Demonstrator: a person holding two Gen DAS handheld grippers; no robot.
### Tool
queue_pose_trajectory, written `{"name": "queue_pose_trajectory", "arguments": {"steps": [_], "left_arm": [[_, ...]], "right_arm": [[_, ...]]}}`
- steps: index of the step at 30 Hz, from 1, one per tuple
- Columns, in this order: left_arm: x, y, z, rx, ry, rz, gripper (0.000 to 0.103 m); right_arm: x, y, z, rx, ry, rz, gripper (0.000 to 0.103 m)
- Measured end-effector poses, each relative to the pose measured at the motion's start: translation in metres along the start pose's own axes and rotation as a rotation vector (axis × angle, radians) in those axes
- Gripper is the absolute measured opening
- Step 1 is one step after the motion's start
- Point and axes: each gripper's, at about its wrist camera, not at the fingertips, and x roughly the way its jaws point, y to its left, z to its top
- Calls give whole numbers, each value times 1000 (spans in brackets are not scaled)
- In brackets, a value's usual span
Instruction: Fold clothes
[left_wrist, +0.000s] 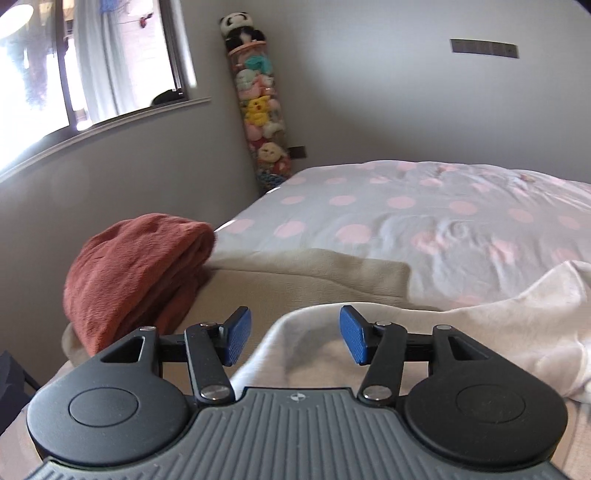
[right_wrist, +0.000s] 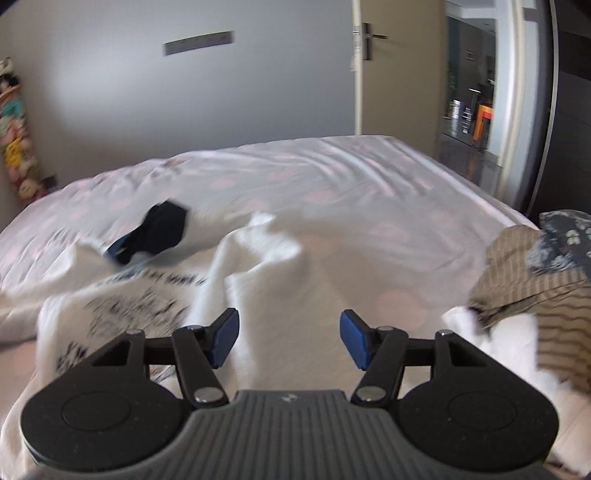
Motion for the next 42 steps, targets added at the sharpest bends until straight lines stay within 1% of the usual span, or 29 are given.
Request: {"name": "queue_pose_trajectory", "arguments": {"steps": [3, 6, 11, 14, 15, 16, 17, 18, 19, 20, 22, 25, 27, 30, 32, 35, 38, 40, 42], "left_arm": [[0, -18, 1, 42, -2, -20, 51], [1, -37, -2, 96, 2, -37, 51], [12, -63, -7, 166, 22, -28, 51], [18, -74, -10, 198, 31, -24, 51], [20, -78, -11, 207, 34, -26, 51], [21, -81, -12, 216, 37, -27, 51], [21, -84, -13, 226, 37, -30, 51], [21, -86, -15, 237, 32, -34, 51], [21, -88, -16, 248, 27, -38, 51], [21, -90, -17, 260, 23, -39, 51], [21, -94, -20, 287, 17, -37, 51], [20, -95, -22, 305, 13, -34, 51], [20, -94, -22, 298, 11, -37, 51], [21, -92, -20, 284, 13, -42, 51], [21, -92, -20, 287, 19, -52, 51], [20, -96, -22, 301, 15, -71, 51], [18, -103, -23, 331, -2, -121, 51], [19, -112, -20, 348, 10, -178, 51], [25, -132, -14, 376, 21, -256, 51]], "right_arm": [[21, -33, 11, 50, 32, -33, 62], [51, -61, 6, 88, 106, -55, 60], [96, -100, -31, 174, 261, -52, 61], [116, -113, -58, 232, 349, -27, 67], [120, -114, -66, 236, 365, -17, 68], [119, -111, -71, 213, 354, -15, 67], [118, -108, -74, 187, 349, -9, 57], [118, -103, -73, 153, 357, 5, 27], [117, -100, -71, 127, 368, 20, 11], [116, -97, -66, 113, 379, 27, 6], [111, -93, -53, 62, 359, 8, 6], [99, -95, -24, 11, 271, -61, 5], [93, -104, 0, -1, 200, -149, 5], [92, -124, 34, -19, 115, -314, 5], [94, -139, 53, 6, 77, -385, 5], [111, -145, 70, -17, 90, -418, 5], [133, -140, 77, -53, 134, -421, 6], [143, -137, 78, -68, 158, -401, 8], [150, -133, 79, -80, 175, -374, 15]]}}
